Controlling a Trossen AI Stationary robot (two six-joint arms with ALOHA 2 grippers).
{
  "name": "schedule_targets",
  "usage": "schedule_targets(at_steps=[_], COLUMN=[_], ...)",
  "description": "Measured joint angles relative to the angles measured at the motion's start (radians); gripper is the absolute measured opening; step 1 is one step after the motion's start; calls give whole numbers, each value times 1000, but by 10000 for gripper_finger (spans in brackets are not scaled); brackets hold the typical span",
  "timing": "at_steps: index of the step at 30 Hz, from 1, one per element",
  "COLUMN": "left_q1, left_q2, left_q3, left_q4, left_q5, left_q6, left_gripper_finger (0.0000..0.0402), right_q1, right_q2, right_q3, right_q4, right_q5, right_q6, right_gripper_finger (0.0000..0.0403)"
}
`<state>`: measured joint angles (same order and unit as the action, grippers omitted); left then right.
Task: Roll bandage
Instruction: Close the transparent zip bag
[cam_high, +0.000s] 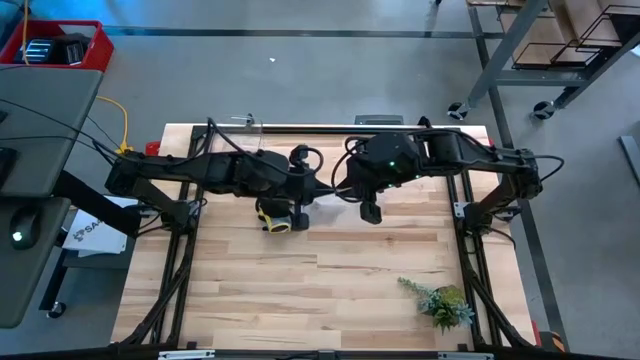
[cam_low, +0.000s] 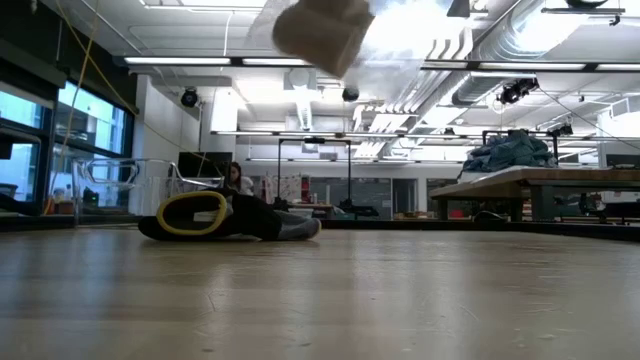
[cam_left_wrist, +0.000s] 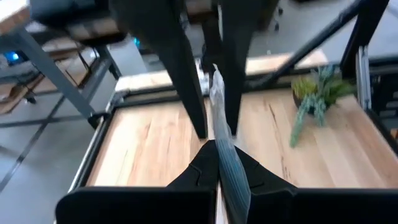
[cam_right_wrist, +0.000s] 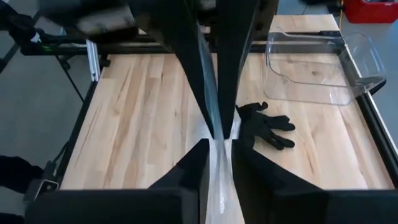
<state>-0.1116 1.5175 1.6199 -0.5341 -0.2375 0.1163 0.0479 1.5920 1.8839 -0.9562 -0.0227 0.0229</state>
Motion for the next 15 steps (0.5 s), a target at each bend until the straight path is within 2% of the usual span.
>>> schedule_targets(at_steps=[15], left_q1=[0], left_q2=[0], left_q3=[-1], left_q4=[-5], left_q5=[-9], left_q6=[-7], left_gripper_finger=[0], right_q1=[0], right_q2=[7], right_q3=[0], right_q4=[3], right_q5=[-14], right_q6=[4], right_gripper_finger=[55])
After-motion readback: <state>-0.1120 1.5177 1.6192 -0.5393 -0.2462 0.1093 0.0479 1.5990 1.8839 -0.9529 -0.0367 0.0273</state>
